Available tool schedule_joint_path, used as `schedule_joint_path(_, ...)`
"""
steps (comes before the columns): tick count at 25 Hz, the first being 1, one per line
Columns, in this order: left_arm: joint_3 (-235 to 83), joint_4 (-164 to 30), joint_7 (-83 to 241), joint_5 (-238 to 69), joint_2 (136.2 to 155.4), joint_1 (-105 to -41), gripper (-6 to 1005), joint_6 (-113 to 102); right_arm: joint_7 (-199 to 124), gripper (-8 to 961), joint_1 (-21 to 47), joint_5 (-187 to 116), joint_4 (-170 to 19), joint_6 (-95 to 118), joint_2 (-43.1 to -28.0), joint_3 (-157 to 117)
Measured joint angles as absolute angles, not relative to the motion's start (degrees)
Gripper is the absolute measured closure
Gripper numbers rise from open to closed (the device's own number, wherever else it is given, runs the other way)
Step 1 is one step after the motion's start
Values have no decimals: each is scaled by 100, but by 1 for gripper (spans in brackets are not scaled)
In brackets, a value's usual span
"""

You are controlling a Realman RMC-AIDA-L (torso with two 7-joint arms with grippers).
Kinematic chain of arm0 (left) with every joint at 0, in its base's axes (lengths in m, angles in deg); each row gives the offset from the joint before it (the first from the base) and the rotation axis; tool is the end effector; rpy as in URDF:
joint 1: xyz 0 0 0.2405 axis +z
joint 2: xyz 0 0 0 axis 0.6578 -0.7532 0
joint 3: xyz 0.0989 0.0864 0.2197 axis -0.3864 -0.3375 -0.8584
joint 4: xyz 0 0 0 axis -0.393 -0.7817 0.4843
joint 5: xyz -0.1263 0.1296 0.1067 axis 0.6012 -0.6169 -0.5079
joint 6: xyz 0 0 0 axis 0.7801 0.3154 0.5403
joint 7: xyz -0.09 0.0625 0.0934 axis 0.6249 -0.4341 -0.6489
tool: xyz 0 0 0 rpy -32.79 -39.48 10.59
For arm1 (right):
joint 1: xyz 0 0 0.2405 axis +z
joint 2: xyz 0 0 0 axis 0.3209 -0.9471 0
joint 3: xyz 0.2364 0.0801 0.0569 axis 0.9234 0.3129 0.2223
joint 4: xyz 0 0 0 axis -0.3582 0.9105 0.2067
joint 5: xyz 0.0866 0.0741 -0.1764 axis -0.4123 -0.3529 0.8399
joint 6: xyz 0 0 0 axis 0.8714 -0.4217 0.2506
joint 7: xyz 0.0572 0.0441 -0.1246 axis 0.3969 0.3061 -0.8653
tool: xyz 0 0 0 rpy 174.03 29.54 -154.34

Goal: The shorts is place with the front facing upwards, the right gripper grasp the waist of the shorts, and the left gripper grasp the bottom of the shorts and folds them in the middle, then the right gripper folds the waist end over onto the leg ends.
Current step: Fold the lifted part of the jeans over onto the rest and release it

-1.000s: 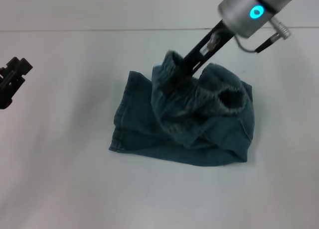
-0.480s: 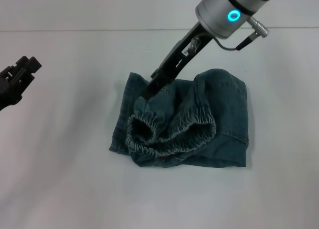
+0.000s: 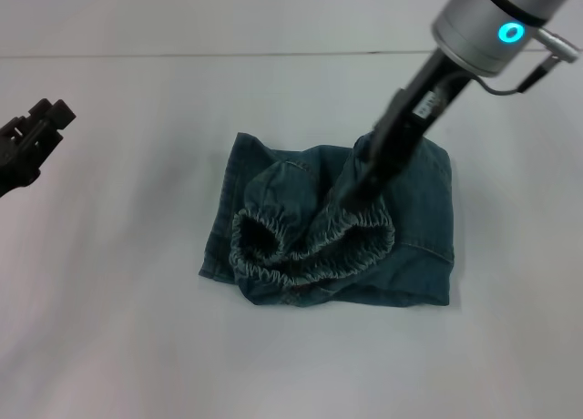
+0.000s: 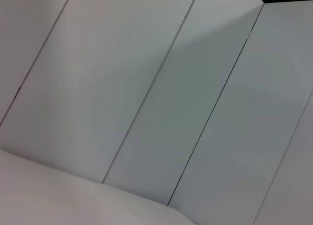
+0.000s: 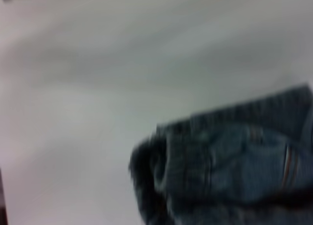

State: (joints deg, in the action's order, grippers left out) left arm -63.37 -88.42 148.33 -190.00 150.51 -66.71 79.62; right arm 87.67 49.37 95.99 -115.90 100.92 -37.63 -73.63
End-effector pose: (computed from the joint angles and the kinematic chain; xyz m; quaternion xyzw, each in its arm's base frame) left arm -0.3284 0.2956 0.0390 -0.7424 -0.3454 -0.4609 0.3421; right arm 0.0805 0.4111 -0.0026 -0.9630 0.2042 -0.1758 0.0120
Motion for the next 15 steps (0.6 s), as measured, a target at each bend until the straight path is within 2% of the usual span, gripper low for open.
schedule_joint_path(4,-6335,-8844,14835,-18992,15044,-6694,681,7902,8678,43,4798,10011,-11806,10347,-3858,-7370)
schedule_joint_path(12,-6334,-8842,14824,-18998,15040,-6776,681,7821,8643,45,4777,10712,-11807,10206,-4205,-7588)
schedule_joint_path(15,-6333,-8844,14819,-19000,15050,-6791,681,7787,8650,43,4794,10773,-11758,10017,-4254,-7714)
